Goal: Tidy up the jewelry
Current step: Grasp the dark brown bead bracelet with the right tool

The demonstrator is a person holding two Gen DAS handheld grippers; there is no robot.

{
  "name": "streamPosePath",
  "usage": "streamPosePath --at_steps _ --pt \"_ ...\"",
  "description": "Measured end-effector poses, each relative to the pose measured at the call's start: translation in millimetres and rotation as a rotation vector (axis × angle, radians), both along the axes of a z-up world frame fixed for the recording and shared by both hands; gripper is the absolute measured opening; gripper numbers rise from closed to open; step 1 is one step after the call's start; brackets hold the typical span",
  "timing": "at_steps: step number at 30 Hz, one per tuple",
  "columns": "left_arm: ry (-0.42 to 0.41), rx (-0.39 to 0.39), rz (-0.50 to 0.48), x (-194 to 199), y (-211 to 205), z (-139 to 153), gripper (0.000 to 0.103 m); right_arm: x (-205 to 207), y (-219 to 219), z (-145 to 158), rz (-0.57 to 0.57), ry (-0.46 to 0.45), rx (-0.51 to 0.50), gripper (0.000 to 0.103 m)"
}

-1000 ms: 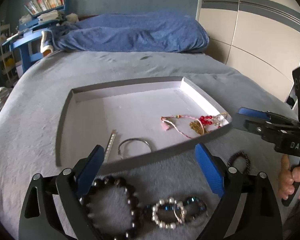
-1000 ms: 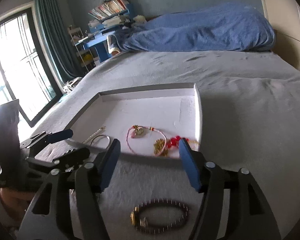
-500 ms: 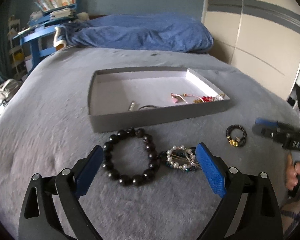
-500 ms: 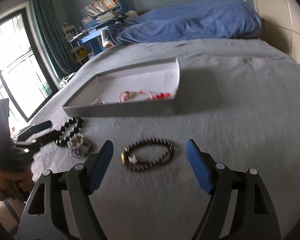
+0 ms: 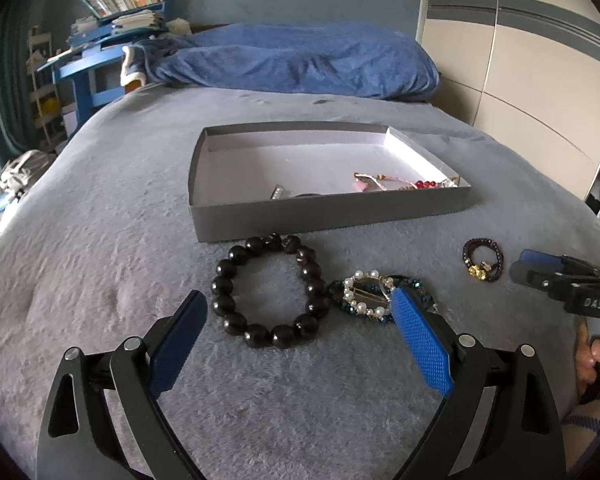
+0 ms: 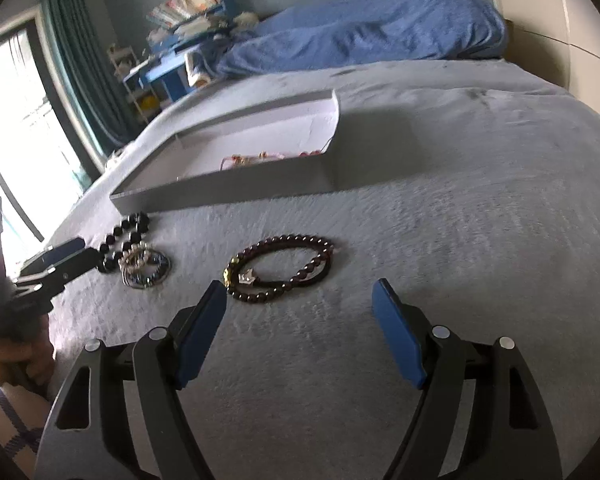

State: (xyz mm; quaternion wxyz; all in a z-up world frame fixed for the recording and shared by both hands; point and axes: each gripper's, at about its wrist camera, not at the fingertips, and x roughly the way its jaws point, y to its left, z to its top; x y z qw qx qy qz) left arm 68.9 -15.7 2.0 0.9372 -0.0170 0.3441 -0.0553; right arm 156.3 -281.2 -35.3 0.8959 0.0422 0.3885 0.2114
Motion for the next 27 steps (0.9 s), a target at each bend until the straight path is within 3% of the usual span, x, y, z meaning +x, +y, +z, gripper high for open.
streamPosePath --at_steps 3,5,8,10,13,18,27 --pt "0.001 -0.005 -0.018 0 -1 -1 0.091 6 3 -3 -0.005 0.015 -0.003 0.072" --pt "0.005 -0.012 -0.023 1 -1 -1 0.091 9 2 -4 -0.019 0.023 -0.002 0.065" --pt "0.016 -0.031 -0.019 3 2 -2 0.089 10 1 -4 -0.029 0.024 -0.001 0.051" --pt "0.024 -0.038 -0.014 4 3 -3 0.089 10 1 -4 -0.032 0.022 -0.004 0.036" --pt "0.02 -0.037 -0.014 3 3 -3 0.089 9 2 -3 -0.032 0.012 -0.002 0.024" --pt "0.024 -0.039 -0.013 4 2 -3 0.089 9 2 -2 -0.017 0.011 0.01 0.021" --pt "0.028 -0.05 -0.011 5 4 -3 0.089 36 11 -10 -0.015 0.109 0.03 0.021"
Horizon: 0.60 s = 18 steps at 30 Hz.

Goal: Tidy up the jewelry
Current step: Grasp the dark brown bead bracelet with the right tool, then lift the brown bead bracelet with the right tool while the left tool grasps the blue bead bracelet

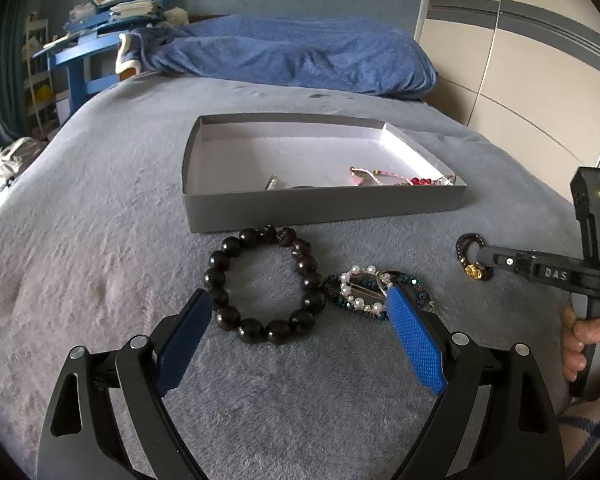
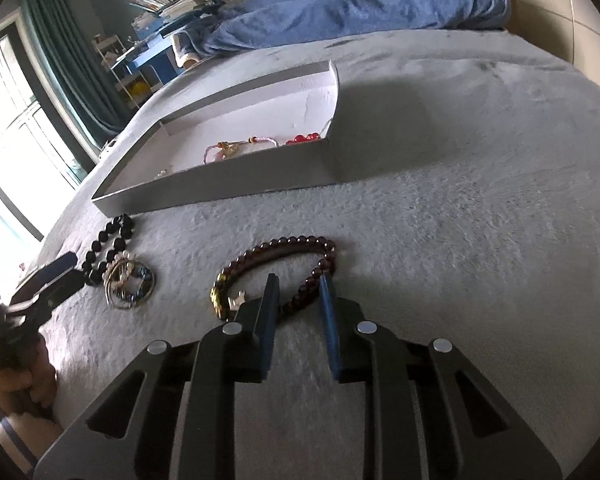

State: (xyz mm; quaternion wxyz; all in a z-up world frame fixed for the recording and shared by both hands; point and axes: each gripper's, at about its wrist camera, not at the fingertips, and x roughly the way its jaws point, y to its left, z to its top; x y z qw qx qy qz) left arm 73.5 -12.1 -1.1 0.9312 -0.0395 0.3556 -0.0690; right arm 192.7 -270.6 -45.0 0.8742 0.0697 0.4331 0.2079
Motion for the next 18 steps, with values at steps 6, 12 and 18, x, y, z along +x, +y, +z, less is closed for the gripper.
streamPosePath --at_steps 6,12,18 --pt "-0.012 0.019 -0.015 -2 -3 1 0.089 7 -4 -2 -0.008 0.015 0.05 0.011" --pt "-0.022 0.069 -0.086 -3 -20 3 0.085 -13 -5 17 0.025 -0.1 0.068 0.006" --pt "-0.008 0.092 -0.208 1 -38 3 0.075 -39 -17 33 0.049 -0.191 0.035 0.006"
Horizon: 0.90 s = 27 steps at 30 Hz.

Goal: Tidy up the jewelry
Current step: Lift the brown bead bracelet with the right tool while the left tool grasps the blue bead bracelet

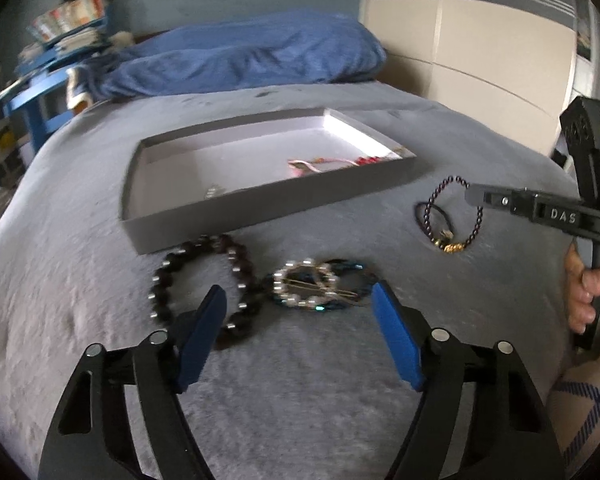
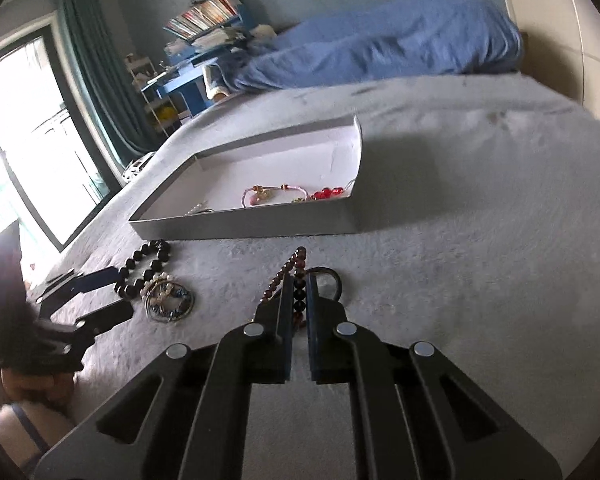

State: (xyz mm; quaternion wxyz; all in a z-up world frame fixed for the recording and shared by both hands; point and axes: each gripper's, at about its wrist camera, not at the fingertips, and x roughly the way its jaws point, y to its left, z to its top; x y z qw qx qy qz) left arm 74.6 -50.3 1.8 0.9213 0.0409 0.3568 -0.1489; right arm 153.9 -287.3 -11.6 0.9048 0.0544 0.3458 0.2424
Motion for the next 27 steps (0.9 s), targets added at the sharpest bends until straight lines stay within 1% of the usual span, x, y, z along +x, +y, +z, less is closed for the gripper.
streamPosePath --at_steps 4,7,8,13,14,15,20,24,25,26,27 --pt "0.031 0.033 -0.06 9 -15 -3 0.073 -5 -22 -10 -0.04 0.033 0.001 0.006" --pt "0.048 0.069 -0.084 14 -25 -7 0.073 -2 -38 -24 -0.085 0.093 0.047 0.006" --pt "0.053 0.083 -0.089 15 -28 -9 0.073 -1 -39 -25 -0.092 0.094 0.054 0.006" --pt "0.056 0.137 -0.081 27 -39 -12 0.073 4 -29 -29 -0.078 0.11 0.006 0.006" --pt "0.062 0.149 -0.076 30 -40 -14 0.072 5 -29 -30 -0.077 0.115 0.002 0.006" --pt "0.07 0.166 -0.069 33 -42 -17 0.07 4 -29 -31 -0.078 0.119 0.004 0.006" --pt "0.072 0.182 -0.064 32 -43 -18 0.069 6 -29 -34 -0.082 0.14 0.011 0.006" --pt "0.075 0.225 -0.063 32 -49 -21 0.069 6 -30 -34 -0.083 0.143 0.013 0.006" --pt "0.071 0.229 -0.064 32 -50 -21 0.068 7 -30 -34 -0.083 0.143 0.013 0.006" --pt "0.066 0.227 -0.072 31 -50 -21 0.06 6 -30 -34 -0.083 0.143 0.013 0.006" --pt "0.059 0.22 -0.082 29 -50 -20 0.054 7 -30 -34 -0.083 0.143 0.013 0.006"
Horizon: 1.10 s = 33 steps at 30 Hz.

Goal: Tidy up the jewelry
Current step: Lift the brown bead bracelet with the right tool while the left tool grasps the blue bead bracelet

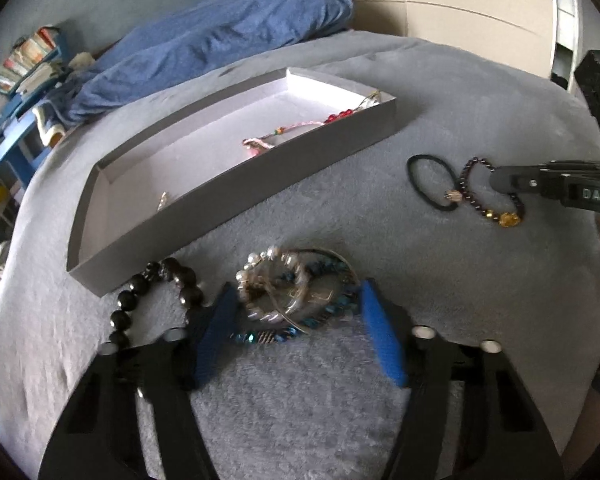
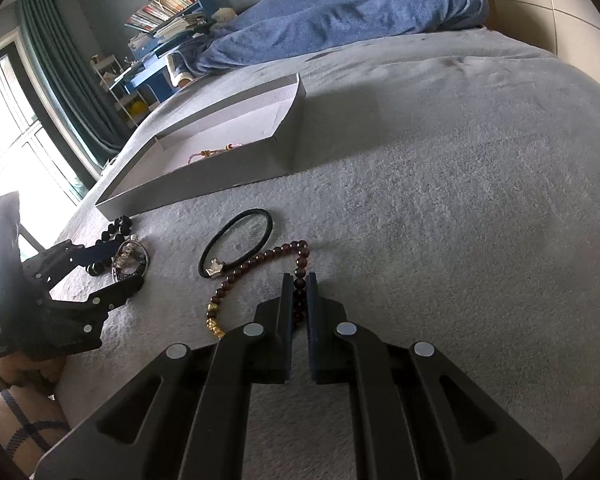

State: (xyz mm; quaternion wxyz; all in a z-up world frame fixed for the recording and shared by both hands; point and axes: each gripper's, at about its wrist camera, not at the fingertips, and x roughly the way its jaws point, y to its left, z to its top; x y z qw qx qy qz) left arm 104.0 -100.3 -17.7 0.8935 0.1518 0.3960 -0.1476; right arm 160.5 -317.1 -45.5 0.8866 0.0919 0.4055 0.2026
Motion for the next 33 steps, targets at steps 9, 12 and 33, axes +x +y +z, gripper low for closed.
streamPosePath --at_steps 9,12,33 --pt "-0.024 -0.173 0.044 -4 30 12 0.027 0 0 0 -0.002 0.0 0.01 0.006" --pt "-0.018 -0.199 0.07 -3 36 13 0.029 1 -1 0 -0.001 0.0 0.012 0.006" --pt "-0.032 -0.102 0.034 12 15 8 0.053 -1 1 0 0.0 0.003 0.021 0.006"
